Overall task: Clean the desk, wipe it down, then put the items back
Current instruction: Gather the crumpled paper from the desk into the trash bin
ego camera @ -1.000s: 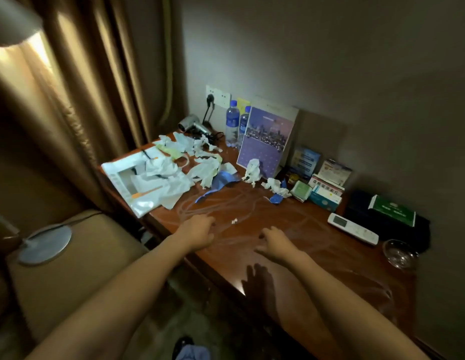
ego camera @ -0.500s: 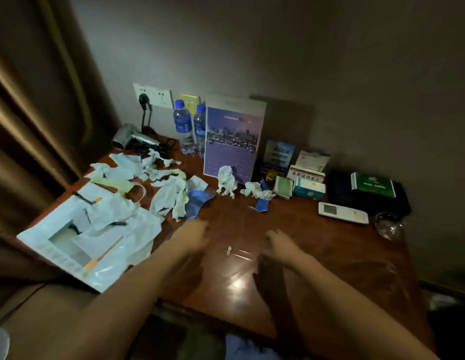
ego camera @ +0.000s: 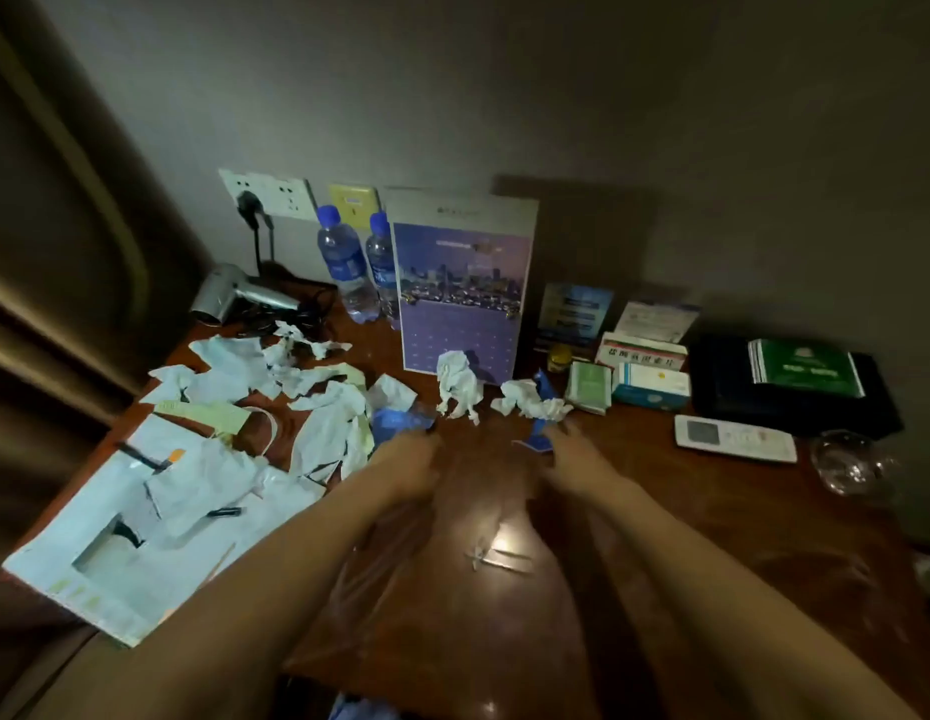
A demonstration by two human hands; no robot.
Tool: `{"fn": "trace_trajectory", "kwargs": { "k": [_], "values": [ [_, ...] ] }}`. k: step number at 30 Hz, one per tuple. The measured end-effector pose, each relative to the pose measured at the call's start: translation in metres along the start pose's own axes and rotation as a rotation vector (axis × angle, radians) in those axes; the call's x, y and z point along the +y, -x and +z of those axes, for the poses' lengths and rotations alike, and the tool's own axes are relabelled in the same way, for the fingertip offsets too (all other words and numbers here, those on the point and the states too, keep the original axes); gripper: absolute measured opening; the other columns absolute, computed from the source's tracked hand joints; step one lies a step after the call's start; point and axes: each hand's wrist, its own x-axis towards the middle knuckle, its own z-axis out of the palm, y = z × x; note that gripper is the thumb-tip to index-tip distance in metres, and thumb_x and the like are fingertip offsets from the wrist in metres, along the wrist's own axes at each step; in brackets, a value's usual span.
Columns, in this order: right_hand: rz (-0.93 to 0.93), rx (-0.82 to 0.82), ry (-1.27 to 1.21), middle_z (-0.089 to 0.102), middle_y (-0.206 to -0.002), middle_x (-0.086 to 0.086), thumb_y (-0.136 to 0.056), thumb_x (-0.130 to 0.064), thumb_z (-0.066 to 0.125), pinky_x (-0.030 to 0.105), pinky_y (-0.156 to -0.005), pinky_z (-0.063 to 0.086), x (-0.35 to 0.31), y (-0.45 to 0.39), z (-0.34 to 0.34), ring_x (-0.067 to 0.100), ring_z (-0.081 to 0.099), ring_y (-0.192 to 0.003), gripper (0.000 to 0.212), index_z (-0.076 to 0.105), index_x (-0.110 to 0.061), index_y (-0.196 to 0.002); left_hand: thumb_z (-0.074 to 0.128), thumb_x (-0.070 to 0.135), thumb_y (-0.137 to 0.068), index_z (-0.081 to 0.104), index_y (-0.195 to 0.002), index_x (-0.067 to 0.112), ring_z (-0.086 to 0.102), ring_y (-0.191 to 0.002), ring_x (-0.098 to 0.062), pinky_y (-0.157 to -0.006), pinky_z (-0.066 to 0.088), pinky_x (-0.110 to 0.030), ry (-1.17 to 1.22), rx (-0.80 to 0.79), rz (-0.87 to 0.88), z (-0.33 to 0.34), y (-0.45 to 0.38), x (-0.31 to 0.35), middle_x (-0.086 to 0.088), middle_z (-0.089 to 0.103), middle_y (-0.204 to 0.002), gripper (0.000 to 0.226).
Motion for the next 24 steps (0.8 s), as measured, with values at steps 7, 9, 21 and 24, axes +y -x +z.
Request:
{"fn": "trace_trajectory", "kwargs": {
  "k": [7,9,21,24],
  "values": [
    [0.070,0.005,0.078,0.028,-0.147,0.018,-0.088,-0.031,0.064,0.038,-0.105,0.037,0.009,-0.044,-0.008,0.035,0.040,-0.128,0.076,0.021,-0.016,-0.149,0.052,0.031,-0.089,0.026,-0.145,0.018,0.021,-0.136,-0.035,-0.106,0.032,-0.049,-0.035,0.088,0.004,-0.016,-0.062,-0.013,-0.015,0.019,-0.148,0.063],
    [0.048,-0.025,0.119,0.024,-0.152,0.017,-0.085,-0.041,0.065,0.040,-0.107,0.036,0.008,-0.059,-0.012,0.036,0.037,-0.131,0.087,0.015,-0.015,-0.151,0.052,0.033,-0.090,0.012,-0.150,0.024,0.009,-0.141,-0.035,-0.110,0.026,-0.051,-0.061,0.083,0.032,-0.020,-0.080,-0.016,-0.013,0.002,-0.154,0.073],
    [0.084,-0.299,0.354,-0.019,-0.156,0.014,-0.078,-0.003,0.070,0.038,-0.087,0.048,0.015,-0.117,-0.011,0.036,0.053,-0.117,0.112,-0.011,-0.033,-0.149,0.046,0.063,-0.082,0.018,-0.149,0.030,0.020,-0.135,-0.029,-0.105,0.033,-0.042,-0.063,0.026,0.120,0.007,-0.149,-0.023,-0.008,0.014,-0.150,0.079],
    [0.050,-0.294,0.338,-0.009,-0.156,0.017,-0.076,-0.008,0.075,0.040,-0.092,0.047,0.022,-0.119,0.002,0.038,0.051,-0.119,0.110,-0.002,-0.031,-0.151,0.053,0.052,-0.084,0.032,-0.143,0.029,0.025,-0.131,-0.027,-0.105,0.032,-0.040,0.012,-0.051,0.097,0.015,-0.150,-0.026,-0.004,0.021,-0.147,0.066]
  ]
}}
